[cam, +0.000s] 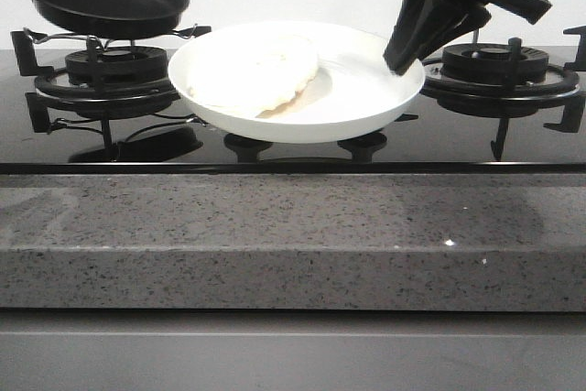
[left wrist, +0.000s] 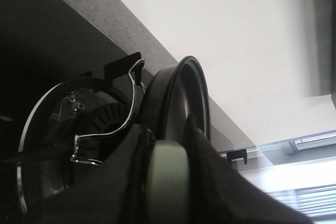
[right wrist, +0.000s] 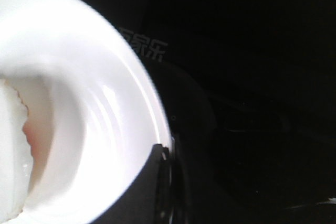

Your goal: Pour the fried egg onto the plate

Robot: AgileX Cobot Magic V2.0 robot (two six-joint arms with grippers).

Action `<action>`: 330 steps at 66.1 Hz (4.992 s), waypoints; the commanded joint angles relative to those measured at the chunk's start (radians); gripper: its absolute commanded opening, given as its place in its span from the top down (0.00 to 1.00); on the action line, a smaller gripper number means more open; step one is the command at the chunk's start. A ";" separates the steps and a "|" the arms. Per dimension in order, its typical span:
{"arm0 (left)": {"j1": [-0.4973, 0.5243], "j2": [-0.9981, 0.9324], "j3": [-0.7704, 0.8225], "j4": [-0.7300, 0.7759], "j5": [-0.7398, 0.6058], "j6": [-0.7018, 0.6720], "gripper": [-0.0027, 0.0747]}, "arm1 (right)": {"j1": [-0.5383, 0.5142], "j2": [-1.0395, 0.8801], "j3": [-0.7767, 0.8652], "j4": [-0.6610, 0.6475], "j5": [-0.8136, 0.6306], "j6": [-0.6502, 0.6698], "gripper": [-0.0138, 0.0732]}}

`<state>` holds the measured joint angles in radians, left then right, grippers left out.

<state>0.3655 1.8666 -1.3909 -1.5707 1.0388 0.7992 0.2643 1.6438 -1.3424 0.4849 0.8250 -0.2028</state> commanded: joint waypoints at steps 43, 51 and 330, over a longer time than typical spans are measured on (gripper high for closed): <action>0.001 -0.044 -0.037 -0.028 0.033 -0.050 0.45 | 0.000 -0.037 -0.025 0.028 -0.037 -0.001 0.92; 0.006 -0.044 -0.037 0.013 0.026 -0.050 0.33 | 0.000 -0.037 -0.025 0.028 -0.037 -0.001 0.92; -0.574 -1.126 0.394 1.557 0.049 -0.808 0.25 | -0.107 0.473 -0.959 0.007 0.440 0.160 0.47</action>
<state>-0.1990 0.7429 -0.9711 -0.0091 1.1431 0.0000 0.1614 2.2292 -2.2406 0.4504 1.2372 -0.0399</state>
